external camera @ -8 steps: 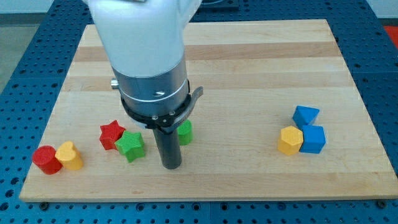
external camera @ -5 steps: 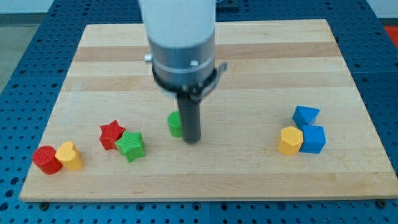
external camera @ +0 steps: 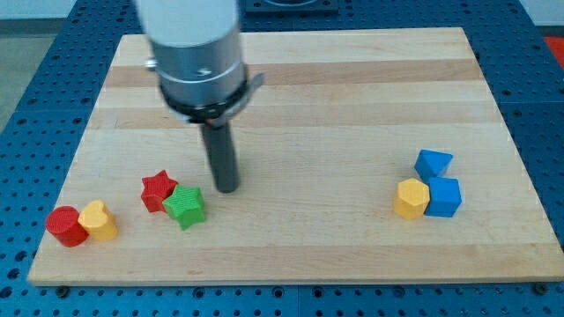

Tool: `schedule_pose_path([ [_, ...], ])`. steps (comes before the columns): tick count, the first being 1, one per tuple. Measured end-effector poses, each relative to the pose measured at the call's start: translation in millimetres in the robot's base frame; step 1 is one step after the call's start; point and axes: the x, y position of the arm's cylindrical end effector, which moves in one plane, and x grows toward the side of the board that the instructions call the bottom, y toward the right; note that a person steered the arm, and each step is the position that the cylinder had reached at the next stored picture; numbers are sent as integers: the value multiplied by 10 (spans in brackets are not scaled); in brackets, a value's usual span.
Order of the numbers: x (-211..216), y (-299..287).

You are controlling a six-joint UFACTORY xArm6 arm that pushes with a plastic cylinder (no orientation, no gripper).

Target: Push the green circle to the top right of green star

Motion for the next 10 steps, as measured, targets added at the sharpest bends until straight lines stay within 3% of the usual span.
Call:
schedule_pose_path([
  [1,12,61],
  [2,-157,607],
  [4,-871,568],
  [8,-154,-199],
  [9,-352,-56],
  [10,-145,373],
])
